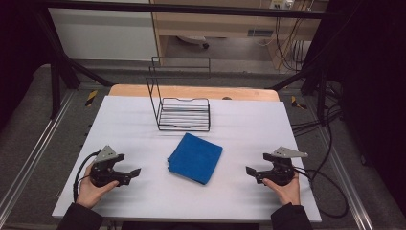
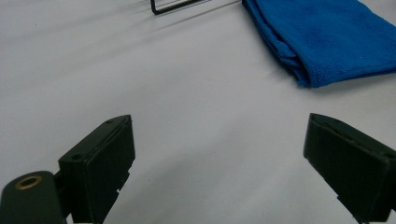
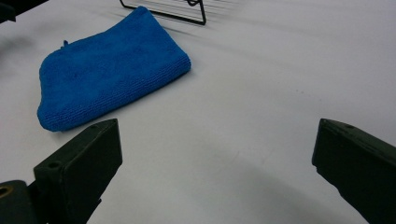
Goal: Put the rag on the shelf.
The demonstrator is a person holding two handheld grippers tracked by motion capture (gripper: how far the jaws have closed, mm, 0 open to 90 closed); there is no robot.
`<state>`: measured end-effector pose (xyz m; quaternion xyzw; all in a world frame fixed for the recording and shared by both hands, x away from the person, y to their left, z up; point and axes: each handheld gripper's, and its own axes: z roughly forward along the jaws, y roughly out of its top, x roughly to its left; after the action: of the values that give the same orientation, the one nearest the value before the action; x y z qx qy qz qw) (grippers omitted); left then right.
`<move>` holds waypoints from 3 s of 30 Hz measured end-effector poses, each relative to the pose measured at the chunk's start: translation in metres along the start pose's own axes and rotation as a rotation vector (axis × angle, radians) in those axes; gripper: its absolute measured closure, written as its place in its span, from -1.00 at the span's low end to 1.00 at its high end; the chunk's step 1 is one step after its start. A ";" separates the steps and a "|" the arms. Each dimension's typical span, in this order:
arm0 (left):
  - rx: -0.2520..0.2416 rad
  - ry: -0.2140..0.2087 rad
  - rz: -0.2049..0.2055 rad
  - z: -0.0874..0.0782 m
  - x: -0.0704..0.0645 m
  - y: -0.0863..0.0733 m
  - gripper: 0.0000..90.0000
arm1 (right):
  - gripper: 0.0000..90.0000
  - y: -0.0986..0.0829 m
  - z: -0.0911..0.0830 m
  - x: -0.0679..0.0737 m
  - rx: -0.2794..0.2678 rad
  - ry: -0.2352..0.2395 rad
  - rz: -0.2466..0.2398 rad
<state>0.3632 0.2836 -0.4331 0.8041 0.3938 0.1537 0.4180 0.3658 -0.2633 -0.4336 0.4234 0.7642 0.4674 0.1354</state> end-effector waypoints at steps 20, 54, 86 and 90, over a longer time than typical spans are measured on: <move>0.004 0.009 0.001 0.001 0.000 -0.002 -0.79 | -0.65 0.011 0.022 0.039 0.026 0.067 -0.020; 0.009 0.014 0.006 0.001 -0.001 -0.001 -0.74 | 0.55 0.010 0.096 0.125 0.209 0.149 -0.247; 0.010 0.001 -0.007 0.000 -0.008 0.003 -0.73 | 0.73 0.013 0.065 0.103 0.284 0.174 -0.311; 0.007 -0.010 -0.016 0.000 -0.015 0.007 -0.72 | 0.27 0.015 0.061 0.103 0.249 0.191 -0.289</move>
<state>0.3573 0.2697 -0.4259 0.8032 0.3986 0.1451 0.4183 0.3481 -0.1440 -0.4335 0.2767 0.8782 0.3830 0.0745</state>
